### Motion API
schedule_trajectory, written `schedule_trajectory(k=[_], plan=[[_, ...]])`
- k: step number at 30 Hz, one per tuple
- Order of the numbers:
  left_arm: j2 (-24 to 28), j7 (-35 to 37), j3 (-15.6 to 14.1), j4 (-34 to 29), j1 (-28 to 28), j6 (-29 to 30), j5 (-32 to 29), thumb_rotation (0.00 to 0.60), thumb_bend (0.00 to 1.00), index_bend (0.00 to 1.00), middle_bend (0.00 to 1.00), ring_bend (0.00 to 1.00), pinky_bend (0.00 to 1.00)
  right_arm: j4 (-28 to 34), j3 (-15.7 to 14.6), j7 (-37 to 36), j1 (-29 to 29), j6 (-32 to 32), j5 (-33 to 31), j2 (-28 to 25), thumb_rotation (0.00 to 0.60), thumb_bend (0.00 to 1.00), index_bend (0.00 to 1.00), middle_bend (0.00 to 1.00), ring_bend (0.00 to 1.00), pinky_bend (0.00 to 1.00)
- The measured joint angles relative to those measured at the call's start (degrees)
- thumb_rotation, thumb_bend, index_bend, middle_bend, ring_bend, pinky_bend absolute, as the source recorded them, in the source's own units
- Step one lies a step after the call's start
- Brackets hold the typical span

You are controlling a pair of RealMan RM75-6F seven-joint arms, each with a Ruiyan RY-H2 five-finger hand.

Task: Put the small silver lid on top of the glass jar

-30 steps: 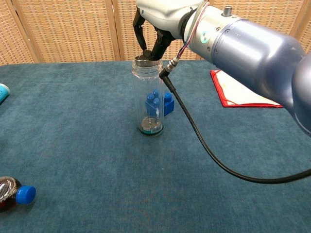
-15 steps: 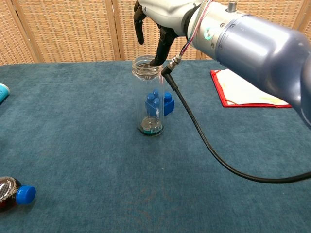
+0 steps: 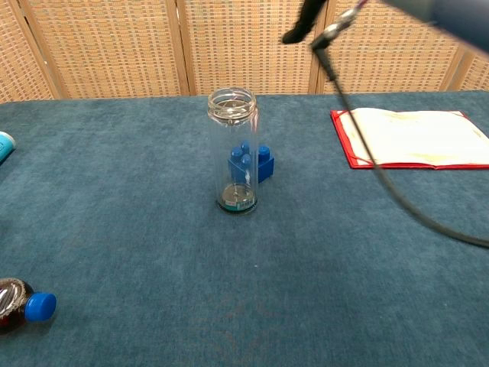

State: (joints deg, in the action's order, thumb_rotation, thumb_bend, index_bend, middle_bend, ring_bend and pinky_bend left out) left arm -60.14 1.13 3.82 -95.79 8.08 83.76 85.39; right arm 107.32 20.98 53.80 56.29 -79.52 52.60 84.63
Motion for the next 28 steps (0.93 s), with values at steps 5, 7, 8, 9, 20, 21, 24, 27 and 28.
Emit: schedule_trajectory(k=[5, 7, 8, 9, 20, 21, 24, 27, 28], plan=[[-0.10, -0.94, -0.04, -0.25, -0.08, 0.02, -0.23, 0.600, 0.20, 0.00, 0.00, 0.00, 0.00, 4.30, -3.63, -3.05, -7.27, -4.05, 4.28, -6.97, 0.600, 0.19, 0.24, 0.00, 0.00, 0.18], [-0.17, -1.46, -0.09, -0.38, -0.10, -0.03, -0.28, 0.600, 0.20, 0.00, 0.00, 0.00, 0.00, 5.47, -5.94, -5.91, -10.78, -5.37, 6.41, -10.10, 0.600, 0.15, 0.19, 0.00, 0.00, 0.13], [-0.25, -1.93, -0.16, -0.45, -0.10, -0.12, -0.33, 0.600, 0.20, 0.00, 0.00, 0.00, 0.00, 5.79, -7.01, -7.28, -12.32, -5.84, 7.08, -11.39, 0.600, 0.14, 0.16, 0.00, 0.00, 0.11], [-0.32, -2.40, -0.24, -0.51, -0.10, -0.23, -0.41, 0.600, 0.20, 0.00, 0.00, 0.00, 0.00, 6.04, -8.50, -9.29, -14.43, -6.35, 7.78, -13.01, 0.600, 0.12, 0.14, 0.00, 0.00, 0.09], [-1.71, -7.41, -1.03, -1.46, -0.59, -0.88, -1.78, 0.600, 0.20, 0.00, 0.00, 0.00, 0.00, -0.59, -19.29, -29.79, -29.76, -9.18, 16.44, -19.07, 0.600, 0.07, 0.07, 0.00, 0.00, 0.01], [-1.86, -7.69, -1.11, -1.46, -0.73, -0.78, -1.87, 0.600, 0.20, 0.00, 0.00, 0.00, 0.00, -1.97, -19.93, -31.58, -31.08, -9.51, 17.07, -19.04, 0.600, 0.07, 0.07, 0.00, 0.00, 0.00], [-2.34, -8.52, -1.43, -1.22, -1.34, -0.09, -1.88, 0.600, 0.20, 0.00, 0.00, 0.00, 0.00, -5.61, -21.30, -36.14, -34.37, -10.34, 18.55, -18.69, 0.600, 0.07, 0.07, 0.00, 0.00, 0.00], [-2.82, -8.79, -1.56, -0.51, -1.81, 0.82, -1.67, 0.600, 0.20, 0.00, 0.00, 0.00, 0.00, -9.54, -22.26, -40.58, -37.49, -11.49, 20.05, -17.94, 0.600, 0.07, 0.07, 0.00, 0.00, 0.00], [-2.99, -8.87, -1.58, -0.21, -1.90, 0.98, -1.60, 0.600, 0.20, 0.00, 0.00, 0.00, 0.00, -10.70, -22.48, -41.97, -38.37, -11.83, 20.40, -17.70, 0.600, 0.07, 0.07, 0.00, 0.00, 0.00]])
